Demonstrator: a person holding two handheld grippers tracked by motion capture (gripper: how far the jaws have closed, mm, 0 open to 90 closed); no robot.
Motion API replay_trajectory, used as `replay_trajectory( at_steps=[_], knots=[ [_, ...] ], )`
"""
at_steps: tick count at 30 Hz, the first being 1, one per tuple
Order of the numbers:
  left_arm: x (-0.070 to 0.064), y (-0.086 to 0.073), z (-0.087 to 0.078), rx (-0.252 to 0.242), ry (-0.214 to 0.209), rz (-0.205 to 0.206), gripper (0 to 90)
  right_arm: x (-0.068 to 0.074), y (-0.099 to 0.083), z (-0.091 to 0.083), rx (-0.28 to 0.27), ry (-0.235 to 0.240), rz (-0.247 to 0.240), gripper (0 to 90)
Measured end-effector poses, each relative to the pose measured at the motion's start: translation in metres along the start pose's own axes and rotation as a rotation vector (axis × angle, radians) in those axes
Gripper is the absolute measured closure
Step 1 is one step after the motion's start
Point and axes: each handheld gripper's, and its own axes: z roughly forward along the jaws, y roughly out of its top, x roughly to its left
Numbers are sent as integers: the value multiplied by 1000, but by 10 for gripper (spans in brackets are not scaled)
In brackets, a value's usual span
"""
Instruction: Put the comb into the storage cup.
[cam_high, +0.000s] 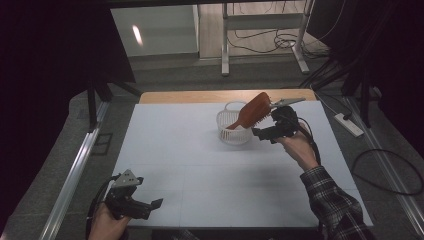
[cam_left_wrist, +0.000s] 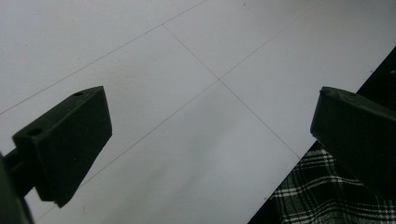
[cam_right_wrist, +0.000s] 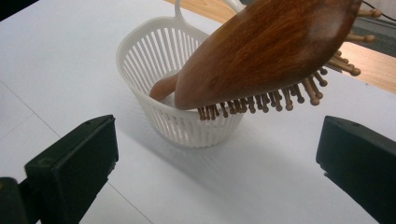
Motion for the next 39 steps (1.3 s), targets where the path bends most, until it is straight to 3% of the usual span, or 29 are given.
replay_trajectory(
  at_steps=[39],
  knots=[
    [0, 0, -1, -6, 5, -2, 0, 0, -23, -16, -10, 31, 27, 0]
  ],
)
